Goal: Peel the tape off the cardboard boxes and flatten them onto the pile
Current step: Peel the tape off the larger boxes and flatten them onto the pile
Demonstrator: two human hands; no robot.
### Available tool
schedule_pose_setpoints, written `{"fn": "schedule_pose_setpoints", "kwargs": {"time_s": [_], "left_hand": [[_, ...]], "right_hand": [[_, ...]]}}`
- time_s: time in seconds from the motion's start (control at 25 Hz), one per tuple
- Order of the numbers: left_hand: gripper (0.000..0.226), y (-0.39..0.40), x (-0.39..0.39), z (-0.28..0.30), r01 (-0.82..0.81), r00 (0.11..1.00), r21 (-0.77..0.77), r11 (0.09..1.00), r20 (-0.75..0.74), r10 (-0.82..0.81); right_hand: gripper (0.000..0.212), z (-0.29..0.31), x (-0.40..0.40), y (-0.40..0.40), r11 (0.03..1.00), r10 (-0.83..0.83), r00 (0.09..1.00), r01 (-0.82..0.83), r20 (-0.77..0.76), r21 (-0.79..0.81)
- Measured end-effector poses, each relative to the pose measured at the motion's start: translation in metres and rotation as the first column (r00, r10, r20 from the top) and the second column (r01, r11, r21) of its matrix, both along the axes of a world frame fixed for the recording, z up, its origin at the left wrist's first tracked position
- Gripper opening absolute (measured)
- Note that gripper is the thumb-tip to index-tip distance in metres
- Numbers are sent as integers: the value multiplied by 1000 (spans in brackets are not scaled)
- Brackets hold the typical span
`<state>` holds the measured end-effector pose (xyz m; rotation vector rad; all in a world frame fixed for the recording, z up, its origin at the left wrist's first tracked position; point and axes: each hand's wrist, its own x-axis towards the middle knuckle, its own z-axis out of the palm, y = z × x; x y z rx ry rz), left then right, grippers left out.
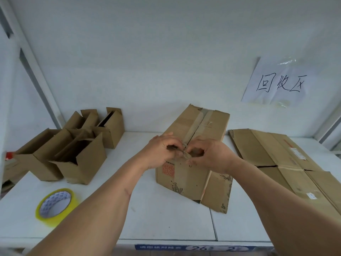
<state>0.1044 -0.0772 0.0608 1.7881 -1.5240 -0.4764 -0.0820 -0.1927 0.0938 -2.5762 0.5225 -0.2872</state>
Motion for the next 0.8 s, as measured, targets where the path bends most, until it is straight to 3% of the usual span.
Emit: {"fn": "schedule_pose_setpoints", "kwargs": {"time_s": [0.12, 0.2, 0.28, 0.36, 0.44, 0.56, 0.64, 0.8], "left_hand": [[8, 2, -9, 3, -27, 995, 10, 1000, -98, 28], [2, 3, -13, 7, -60, 986, 4, 998, -158, 60], [12, 2, -20, 12, -101, 979, -19, 995, -180, 96], [37, -1, -32, 9, -209, 977, -44, 977, -50, 206], [42, -1, -46, -5, -299, 935, -188, 935, 139, 327], [32, 3, -55, -32, -213, 875, -358, 909, 345, 341], [36, 3, -50, -41, -161, 834, -385, 909, 440, 334], [32, 6, -39, -43, -32, 785, -431, 902, 548, 289]], "right_hand": [[3, -1, 2, 1, 990, -72, 996, 66, 51, 126], [12, 5, 5, 2, 976, -132, 991, 124, 32, 179], [16, 10, 10, 1, 960, -182, 982, 166, 49, 226], [16, 10, 14, -2, 946, -249, 965, 223, 85, 234], [13, 8, 15, -7, 937, -308, 946, 283, 103, 207], [13, 14, 13, -14, 889, -344, 938, 309, 46, 338], [15, 18, 15, -17, 823, -322, 946, 303, -44, 480], [14, 19, 20, -19, 773, -340, 937, 329, -83, 542]]}}
